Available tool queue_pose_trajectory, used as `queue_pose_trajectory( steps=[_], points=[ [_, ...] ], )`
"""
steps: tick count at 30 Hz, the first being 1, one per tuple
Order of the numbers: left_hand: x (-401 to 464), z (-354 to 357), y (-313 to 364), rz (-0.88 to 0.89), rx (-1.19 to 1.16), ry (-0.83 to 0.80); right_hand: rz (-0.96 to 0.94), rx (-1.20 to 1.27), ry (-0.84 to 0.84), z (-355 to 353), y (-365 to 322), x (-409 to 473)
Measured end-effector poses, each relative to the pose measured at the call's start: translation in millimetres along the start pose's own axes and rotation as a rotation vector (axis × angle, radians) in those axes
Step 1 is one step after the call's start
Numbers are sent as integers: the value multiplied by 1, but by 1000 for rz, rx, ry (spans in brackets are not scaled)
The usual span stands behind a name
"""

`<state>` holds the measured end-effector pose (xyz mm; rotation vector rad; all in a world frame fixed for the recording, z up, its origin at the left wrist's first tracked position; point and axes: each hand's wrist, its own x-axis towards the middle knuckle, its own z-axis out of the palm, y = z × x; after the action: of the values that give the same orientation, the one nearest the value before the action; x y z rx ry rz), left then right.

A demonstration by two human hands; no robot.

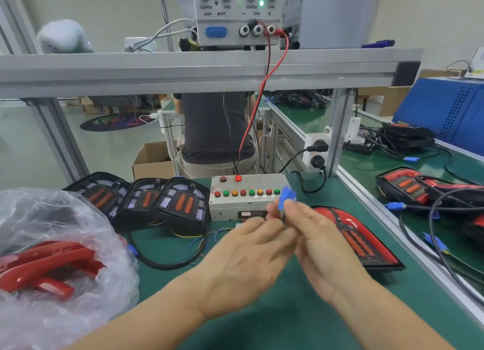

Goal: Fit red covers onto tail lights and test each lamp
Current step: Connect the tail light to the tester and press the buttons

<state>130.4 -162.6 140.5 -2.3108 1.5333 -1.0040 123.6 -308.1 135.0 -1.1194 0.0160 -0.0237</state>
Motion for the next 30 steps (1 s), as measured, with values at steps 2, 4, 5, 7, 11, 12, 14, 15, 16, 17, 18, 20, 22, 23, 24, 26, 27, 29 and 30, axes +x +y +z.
queue_pose_trajectory(
  steps=[2, 4, 5, 7, 11, 12, 14, 15, 16, 17, 18, 20, 22, 23, 24, 26, 27, 29, 30],
  points=[
    [0, 6, -1, -38, -280, 138, -30, 129, 107, -7, -9, 10],
    [-3, 16, -11, -407, -567, 349, -34, 235, 183, -21, -20, 21],
    [-5, 23, -21, -673, -658, 392, -31, 238, 199, -27, -25, 27],
    [-5, 43, -46, -1071, -669, 209, -30, 166, 199, -39, -28, 38],
    [-4, 95, -64, -1077, -412, -436, -84, -113, 183, -49, -24, 47],
    [-3, 106, -63, -1036, -366, -526, -94, -166, 173, -50, -23, 48],
    [1, 119, -60, -968, -284, -627, -109, -233, 147, -51, -23, 48],
    [4, 122, -59, -950, -249, -641, -115, -266, 132, -52, -22, 48],
    [6, 123, -59, -932, -214, -642, -122, -301, 115, -52, -22, 48],
    [8, 124, -58, -909, -188, -640, -129, -334, 100, -52, -22, 48],
    [8, 124, -56, -881, -180, -637, -136, -364, 92, -53, -21, 47],
    [5, 126, -53, -850, -213, -617, -147, -401, 89, -54, -19, 47],
    [0, 127, -51, -850, -256, -581, -157, -438, 87, -56, -15, 49],
    [-3, 127, -51, -850, -271, -559, -161, -466, 85, -56, -13, 50],
    [-5, 126, -51, -855, -290, -530, -162, -503, 81, -57, -12, 51],
    [-8, 121, -51, -896, -349, -447, -149, -586, 45, -57, -9, 53],
    [-8, 117, -52, -932, -406, -393, -134, -623, 15, -58, -8, 54],
    [-8, 109, -57, -1008, -607, -257, -89, -691, -40, -57, -6, 56],
    [-7, 104, -59, -1029, -726, -178, -63, -711, -58, -57, -5, 57]
  ],
)
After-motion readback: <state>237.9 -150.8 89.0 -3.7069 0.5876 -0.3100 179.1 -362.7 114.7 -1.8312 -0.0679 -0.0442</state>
